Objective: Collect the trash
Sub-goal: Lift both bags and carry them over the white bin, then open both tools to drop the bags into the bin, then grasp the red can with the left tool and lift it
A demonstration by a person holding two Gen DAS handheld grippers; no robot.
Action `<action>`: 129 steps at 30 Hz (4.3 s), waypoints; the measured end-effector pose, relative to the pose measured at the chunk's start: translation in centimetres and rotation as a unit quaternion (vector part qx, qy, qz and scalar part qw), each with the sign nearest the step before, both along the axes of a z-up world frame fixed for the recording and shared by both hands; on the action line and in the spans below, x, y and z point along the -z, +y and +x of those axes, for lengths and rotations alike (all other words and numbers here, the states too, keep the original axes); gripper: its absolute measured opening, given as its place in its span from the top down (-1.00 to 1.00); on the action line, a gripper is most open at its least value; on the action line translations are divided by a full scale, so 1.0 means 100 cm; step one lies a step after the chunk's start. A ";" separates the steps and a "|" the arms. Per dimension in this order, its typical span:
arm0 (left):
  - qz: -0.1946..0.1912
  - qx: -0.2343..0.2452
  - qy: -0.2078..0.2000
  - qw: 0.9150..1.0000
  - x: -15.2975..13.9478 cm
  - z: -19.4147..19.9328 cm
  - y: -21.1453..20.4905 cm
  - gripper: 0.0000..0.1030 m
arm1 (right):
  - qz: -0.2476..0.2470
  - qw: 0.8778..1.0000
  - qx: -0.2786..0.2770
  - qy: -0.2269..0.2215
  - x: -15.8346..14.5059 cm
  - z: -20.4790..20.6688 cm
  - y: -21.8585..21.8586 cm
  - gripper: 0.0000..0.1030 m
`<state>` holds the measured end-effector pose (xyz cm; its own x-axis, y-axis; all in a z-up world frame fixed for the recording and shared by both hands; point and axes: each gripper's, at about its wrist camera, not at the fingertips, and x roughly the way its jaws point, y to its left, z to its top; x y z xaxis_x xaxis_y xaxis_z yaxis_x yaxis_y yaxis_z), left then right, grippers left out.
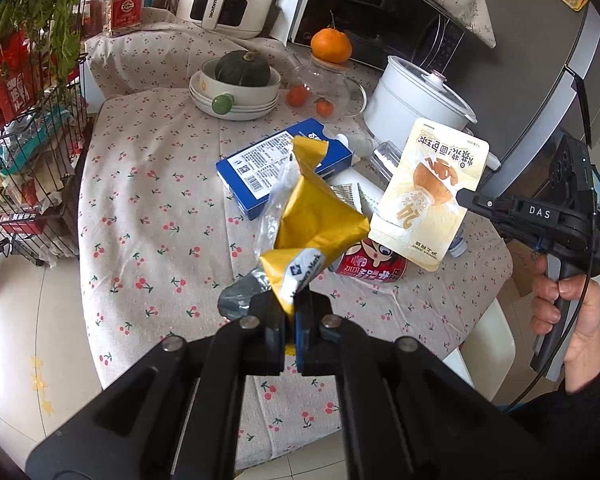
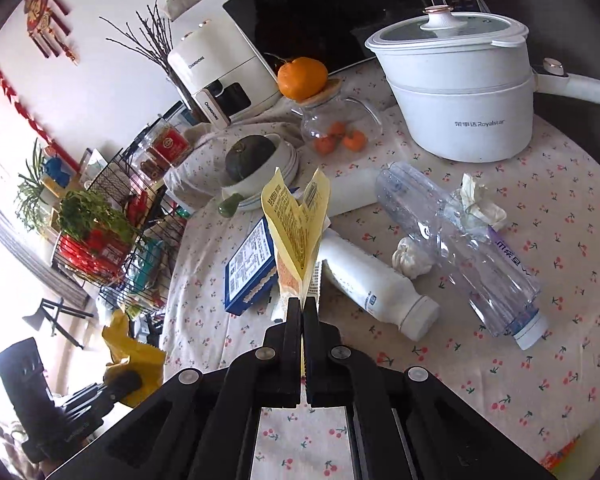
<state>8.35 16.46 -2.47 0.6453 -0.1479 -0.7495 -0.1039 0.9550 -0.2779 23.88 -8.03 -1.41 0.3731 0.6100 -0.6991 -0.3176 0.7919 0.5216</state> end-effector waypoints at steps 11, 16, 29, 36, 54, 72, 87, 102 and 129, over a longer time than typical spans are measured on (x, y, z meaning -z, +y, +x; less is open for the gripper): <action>-0.009 0.039 -0.010 0.999 -0.005 -0.003 -0.037 0.93 | -0.006 0.999 0.019 -0.026 -0.044 -0.044 -0.075 0.97; -0.009 0.067 -0.013 0.998 -0.008 -0.003 -0.062 0.93 | -0.020 0.999 0.044 -0.018 -0.050 -0.063 -0.126 0.97; -0.003 0.154 0.003 0.988 0.005 0.001 -0.147 0.93 | -0.075 0.990 0.119 0.019 -0.022 -0.112 -0.249 0.97; 0.007 0.201 0.015 0.980 0.015 0.001 -0.193 0.93 | -0.097 0.982 0.132 0.089 0.026 -0.125 -0.284 0.97; 0.022 0.222 0.034 0.974 0.027 -0.003 -0.212 0.93 | -0.103 0.956 0.134 0.241 0.126 -0.107 -0.279 0.87; 0.020 0.304 0.049 0.951 0.045 0.008 -0.300 0.91 | -0.187 0.956 0.184 0.131 0.048 -0.134 -0.315 -0.31; 0.065 0.356 0.033 0.932 0.071 0.016 -0.367 0.18 | -0.187 0.947 0.228 0.130 0.041 -0.144 -0.351 -0.32; 0.096 0.301 0.017 0.948 0.054 0.015 -0.331 -0.77 | -0.192 0.949 0.221 0.119 0.032 -0.138 -0.336 -0.44; 0.100 0.063 0.023 0.993 0.038 0.060 -0.137 -0.98 | -0.217 0.965 0.118 0.091 0.022 -0.092 -0.208 -0.56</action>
